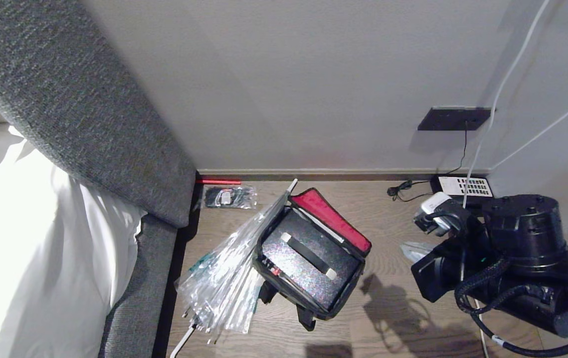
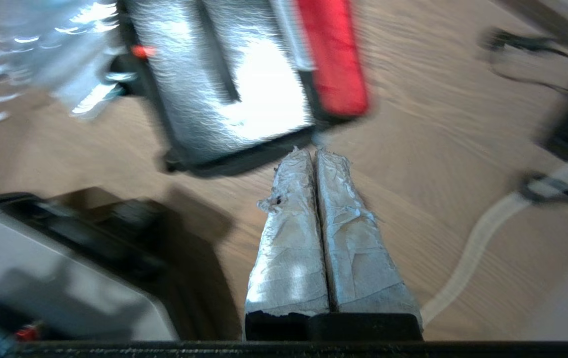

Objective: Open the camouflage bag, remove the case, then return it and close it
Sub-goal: Close the top of the storage box

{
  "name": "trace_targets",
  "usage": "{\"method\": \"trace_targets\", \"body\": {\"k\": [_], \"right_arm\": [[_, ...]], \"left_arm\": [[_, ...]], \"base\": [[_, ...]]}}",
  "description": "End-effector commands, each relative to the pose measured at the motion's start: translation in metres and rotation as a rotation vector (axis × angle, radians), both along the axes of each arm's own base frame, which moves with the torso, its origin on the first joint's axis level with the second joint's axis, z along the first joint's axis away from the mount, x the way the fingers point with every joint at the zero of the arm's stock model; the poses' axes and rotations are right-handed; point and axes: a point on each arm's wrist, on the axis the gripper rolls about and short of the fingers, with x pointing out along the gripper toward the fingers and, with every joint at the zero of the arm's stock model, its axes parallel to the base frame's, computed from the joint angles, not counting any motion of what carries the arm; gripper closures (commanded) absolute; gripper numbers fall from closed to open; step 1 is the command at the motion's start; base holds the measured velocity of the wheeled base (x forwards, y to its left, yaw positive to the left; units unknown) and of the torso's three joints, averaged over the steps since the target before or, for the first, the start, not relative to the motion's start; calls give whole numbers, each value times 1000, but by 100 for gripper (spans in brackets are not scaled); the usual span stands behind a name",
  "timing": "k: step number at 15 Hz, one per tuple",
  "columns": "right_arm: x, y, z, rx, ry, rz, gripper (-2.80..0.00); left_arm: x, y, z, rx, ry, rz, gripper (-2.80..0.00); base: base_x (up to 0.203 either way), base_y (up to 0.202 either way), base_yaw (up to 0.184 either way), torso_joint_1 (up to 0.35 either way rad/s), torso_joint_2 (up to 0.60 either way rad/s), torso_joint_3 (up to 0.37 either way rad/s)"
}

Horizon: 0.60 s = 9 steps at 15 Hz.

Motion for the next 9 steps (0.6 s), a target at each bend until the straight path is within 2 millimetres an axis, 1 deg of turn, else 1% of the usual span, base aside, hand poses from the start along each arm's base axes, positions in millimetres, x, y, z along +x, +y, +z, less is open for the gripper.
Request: {"method": "trace_targets", "body": {"k": [1, 3, 4, 5, 6, 7, 9], "right_arm": [[-8, -15, 4, -8, -32, -73, 0], [-21, -26, -1, -10, -16, -99, 0], [-26, -29, -9, -23, 8, -97, 0], [-29, -26, -14, -34, 18, -74, 0], [-27, -20, -12, -28, -4, -57, 0], [-23, -17, -6, -6, -52, -55, 0], [-15, -16, -6, -6, -76, -69, 0]], "left_arm": [[0, 0, 0, 0, -1, 0, 0], [0, 0, 0, 0, -1, 0, 0], [0, 0, 0, 0, -1, 0, 0], [0, 0, 0, 0, -1, 0, 0], [0, 0, 0, 0, -1, 0, 0], [0, 0, 0, 0, -1, 0, 0], [0, 0, 0, 0, -1, 0, 0]], "base": [[0, 0, 0, 0, 0, 0], [0, 0, 0, 0, 0, 0], [0, 0, 0, 0, 0, 0], [0, 0, 0, 0, 0, 0], [0, 0, 0, 0, 0, 0], [0, 0, 0, 0, 0, 0], [0, 0, 0, 0, 0, 0]]}}
